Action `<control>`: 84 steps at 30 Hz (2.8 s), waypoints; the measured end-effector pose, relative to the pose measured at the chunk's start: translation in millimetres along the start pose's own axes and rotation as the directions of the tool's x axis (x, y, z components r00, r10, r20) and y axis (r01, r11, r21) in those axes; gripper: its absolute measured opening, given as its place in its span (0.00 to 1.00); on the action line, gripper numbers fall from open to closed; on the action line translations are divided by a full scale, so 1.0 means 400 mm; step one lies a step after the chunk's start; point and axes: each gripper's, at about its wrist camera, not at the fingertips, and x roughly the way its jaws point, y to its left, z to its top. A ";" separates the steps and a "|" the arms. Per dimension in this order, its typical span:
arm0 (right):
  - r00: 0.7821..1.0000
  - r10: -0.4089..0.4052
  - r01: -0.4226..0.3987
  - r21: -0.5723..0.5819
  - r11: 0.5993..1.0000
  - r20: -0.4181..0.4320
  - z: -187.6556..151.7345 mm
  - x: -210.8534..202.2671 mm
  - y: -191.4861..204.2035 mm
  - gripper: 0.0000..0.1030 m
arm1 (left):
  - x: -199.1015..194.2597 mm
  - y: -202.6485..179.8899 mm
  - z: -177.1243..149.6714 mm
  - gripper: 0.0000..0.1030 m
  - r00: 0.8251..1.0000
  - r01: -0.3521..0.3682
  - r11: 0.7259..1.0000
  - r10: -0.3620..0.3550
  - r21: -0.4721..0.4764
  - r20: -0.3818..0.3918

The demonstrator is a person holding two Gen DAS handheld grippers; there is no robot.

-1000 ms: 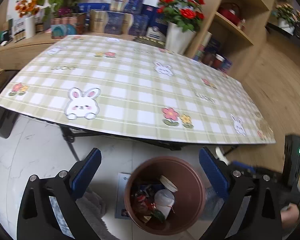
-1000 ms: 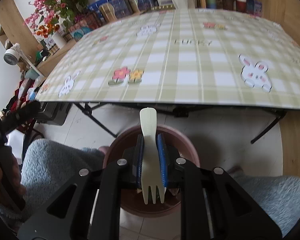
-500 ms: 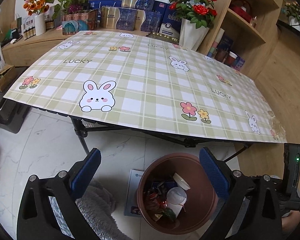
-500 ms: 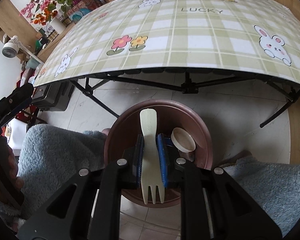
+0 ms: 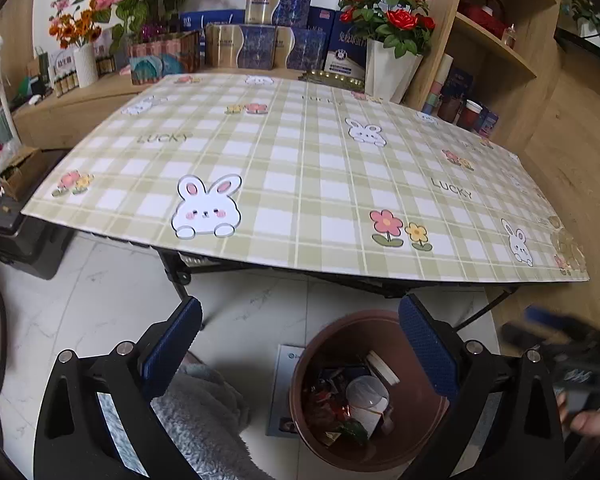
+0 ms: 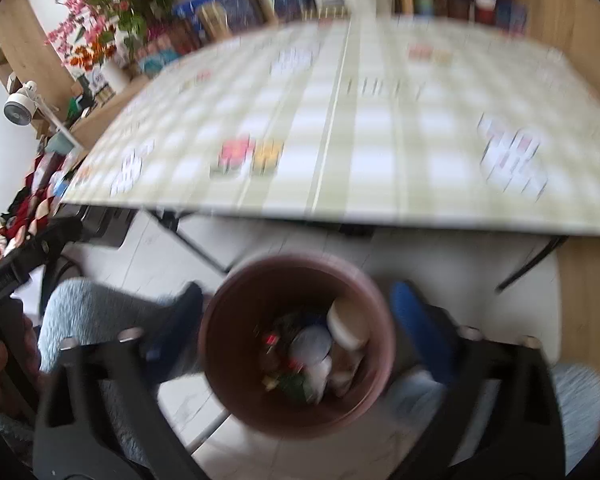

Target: Collect trash

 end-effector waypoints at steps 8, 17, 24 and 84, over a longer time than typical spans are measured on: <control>0.981 -0.126 0.144 -0.118 0.983 0.149 0.121 -0.128 0.014 0.94 | -0.069 -0.046 0.069 0.94 0.995 -0.036 0.997 0.029 0.069 0.097; 0.940 -0.170 0.207 -0.100 0.973 0.296 0.215 -0.269 0.007 0.94 | -0.201 -0.109 0.180 0.94 0.962 -0.086 0.989 0.051 0.121 0.267; 0.925 -0.153 0.183 -0.055 0.982 0.347 0.246 -0.347 -0.010 0.94 | -0.287 -0.143 0.251 0.94 0.947 -0.052 0.992 0.013 0.113 0.322; 0.893 -0.181 0.196 0.005 0.981 0.412 0.254 -0.427 -0.030 0.94 | -0.341 -0.176 0.265 0.94 0.925 -0.131 0.986 0.083 0.108 0.370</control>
